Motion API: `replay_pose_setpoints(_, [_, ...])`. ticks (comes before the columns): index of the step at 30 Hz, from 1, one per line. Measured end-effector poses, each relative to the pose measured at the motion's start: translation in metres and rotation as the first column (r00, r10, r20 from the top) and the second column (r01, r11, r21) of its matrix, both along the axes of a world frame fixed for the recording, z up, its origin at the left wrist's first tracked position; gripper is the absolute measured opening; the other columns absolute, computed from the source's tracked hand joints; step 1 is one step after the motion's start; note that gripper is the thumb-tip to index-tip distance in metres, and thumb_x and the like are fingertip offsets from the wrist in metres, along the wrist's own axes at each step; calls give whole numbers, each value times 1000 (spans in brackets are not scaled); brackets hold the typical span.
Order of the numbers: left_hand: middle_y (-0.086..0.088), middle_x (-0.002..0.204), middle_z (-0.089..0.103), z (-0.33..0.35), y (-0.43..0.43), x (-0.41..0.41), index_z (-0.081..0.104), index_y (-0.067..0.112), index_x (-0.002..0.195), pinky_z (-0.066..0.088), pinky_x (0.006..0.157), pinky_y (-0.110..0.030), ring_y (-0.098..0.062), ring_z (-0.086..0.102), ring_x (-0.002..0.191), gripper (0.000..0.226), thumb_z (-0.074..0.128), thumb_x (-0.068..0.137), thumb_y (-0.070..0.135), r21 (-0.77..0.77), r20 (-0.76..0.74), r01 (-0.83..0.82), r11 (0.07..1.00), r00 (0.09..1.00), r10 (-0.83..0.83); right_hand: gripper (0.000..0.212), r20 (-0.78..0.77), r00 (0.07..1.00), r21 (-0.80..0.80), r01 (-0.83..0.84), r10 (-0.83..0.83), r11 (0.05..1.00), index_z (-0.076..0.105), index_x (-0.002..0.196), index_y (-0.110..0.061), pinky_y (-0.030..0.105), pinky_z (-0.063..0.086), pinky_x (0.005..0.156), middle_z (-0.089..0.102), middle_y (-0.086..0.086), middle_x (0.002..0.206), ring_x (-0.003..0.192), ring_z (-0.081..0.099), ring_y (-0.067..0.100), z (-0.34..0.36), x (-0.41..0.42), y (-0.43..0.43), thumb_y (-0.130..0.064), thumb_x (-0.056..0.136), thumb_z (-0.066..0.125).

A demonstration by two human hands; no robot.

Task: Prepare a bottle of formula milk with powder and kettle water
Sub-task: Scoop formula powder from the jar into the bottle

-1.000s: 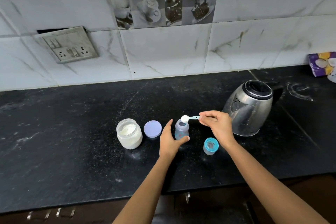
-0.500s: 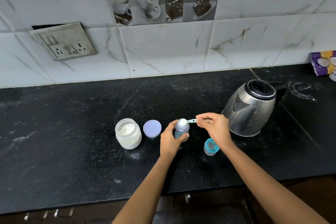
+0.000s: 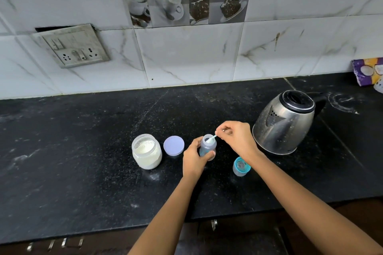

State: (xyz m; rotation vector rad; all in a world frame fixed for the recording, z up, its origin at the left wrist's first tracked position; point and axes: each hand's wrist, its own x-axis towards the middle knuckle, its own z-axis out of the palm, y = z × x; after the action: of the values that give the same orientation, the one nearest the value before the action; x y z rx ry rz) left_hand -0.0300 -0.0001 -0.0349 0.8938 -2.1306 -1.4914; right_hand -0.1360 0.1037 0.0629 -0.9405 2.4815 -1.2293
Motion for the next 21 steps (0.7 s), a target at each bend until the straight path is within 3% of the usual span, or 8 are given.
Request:
replay_pose_setpoints(2, [14, 118, 63, 1, 0, 0, 56, 26, 123, 46, 94, -19, -3, 57, 110, 55, 80, 74, 20, -7, 5, 2, 1000, 1000, -2, 6, -39, 999, 64, -32, 34, 997, 72, 83, -15, 19, 54, 69, 70, -6, 75, 68, 66, 3, 5, -1, -7, -14, 85, 67])
replay_pose_setpoints(6, [14, 118, 61, 3, 0, 1, 55, 25, 125, 42, 70, 0, -3, 56, 109, 55, 80, 75, 20, 3, 3, 4, 1000, 1000, -4, 8, -131, 987, 200, -62, 89, 978, 71, 87, -12, 21, 50, 63, 67, -3, 83, 71, 63, 8, 13, -2, -20, -15, 89, 64])
replay_pose_setpoints(8, [14, 118, 61, 3, -1, 1, 55, 25, 125, 44, 75, -3, -3, 56, 108, 55, 79, 75, 20, -2, 1, 8, 1000, 1000, -8, 9, -152, 984, 258, -49, 91, 965, 70, 89, -10, 21, 48, 62, 65, -1, 85, 74, 63, 12, 16, -1, -26, -16, 90, 63])
replay_pose_setpoints(11, [12, 120, 62, 0, -1, 0, 55, 25, 125, 44, 94, -18, -4, 56, 110, 57, 80, 74, 21, -12, -1, 7, 1000, 1000, -7, 12, -145, 988, 334, 2, 49, 943, 71, 90, -7, 29, 54, 65, 69, 7, 86, 76, 66, 18, 20, -2, -34, -16, 91, 63])
replay_pose_setpoints(16, [14, 117, 62, 1, -2, 1, 56, 25, 124, 41, 75, -1, -2, 57, 108, 56, 80, 73, 21, 11, -12, 10, 1000, 1000, -9, 13, -89, 996, 444, 48, -9, 895, 71, 90, -6, 31, 56, 66, 71, 11, 85, 78, 69, 21, 23, -7, -45, -18, 88, 66])
replay_pose_setpoints(21, [14, 115, 64, -4, -3, 0, 57, 25, 122, 44, 89, -15, -1, 58, 107, 55, 81, 72, 21, 14, -19, 17, 1000, 1000, -16, 11, -37, 999, 496, 45, -30, 867, 67, 90, -7, 35, 60, 72, 73, 11, 79, 70, 72, 20, 15, -2, -46, -17, 90, 62])
